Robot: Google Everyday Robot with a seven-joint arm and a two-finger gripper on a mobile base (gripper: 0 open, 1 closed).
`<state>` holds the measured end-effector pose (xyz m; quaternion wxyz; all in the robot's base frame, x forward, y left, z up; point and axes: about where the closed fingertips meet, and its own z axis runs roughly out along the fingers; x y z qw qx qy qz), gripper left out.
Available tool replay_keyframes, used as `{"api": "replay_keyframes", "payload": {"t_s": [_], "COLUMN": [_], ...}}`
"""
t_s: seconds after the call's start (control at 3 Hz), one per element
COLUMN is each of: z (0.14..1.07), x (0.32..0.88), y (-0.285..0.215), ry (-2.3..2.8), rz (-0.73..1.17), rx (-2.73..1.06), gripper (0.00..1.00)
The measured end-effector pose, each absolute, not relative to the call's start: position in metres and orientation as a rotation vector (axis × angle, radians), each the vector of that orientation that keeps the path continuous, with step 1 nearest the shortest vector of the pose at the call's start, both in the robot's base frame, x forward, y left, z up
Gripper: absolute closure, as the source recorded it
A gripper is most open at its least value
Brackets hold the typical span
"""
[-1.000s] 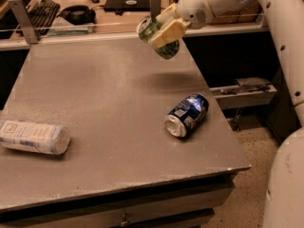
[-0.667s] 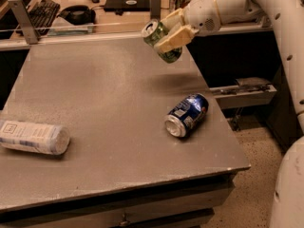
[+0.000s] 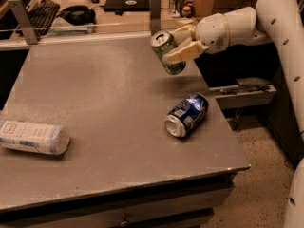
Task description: Place green can upright
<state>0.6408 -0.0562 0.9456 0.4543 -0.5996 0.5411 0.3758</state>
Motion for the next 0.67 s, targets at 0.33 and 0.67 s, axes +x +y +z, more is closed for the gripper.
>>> {"api": "replay_keyframes", "payload": {"t_s": [0.33, 0.67], "z": [0.9354, 0.9289], "x": [0.6366, 0.6340], "y": [-0.0590, -0.0600], "ry": [1.302, 1.256], "rz": [1.033, 1.118], "rx": [-1.398, -1.336], "gripper": [1.00, 1.00]}}
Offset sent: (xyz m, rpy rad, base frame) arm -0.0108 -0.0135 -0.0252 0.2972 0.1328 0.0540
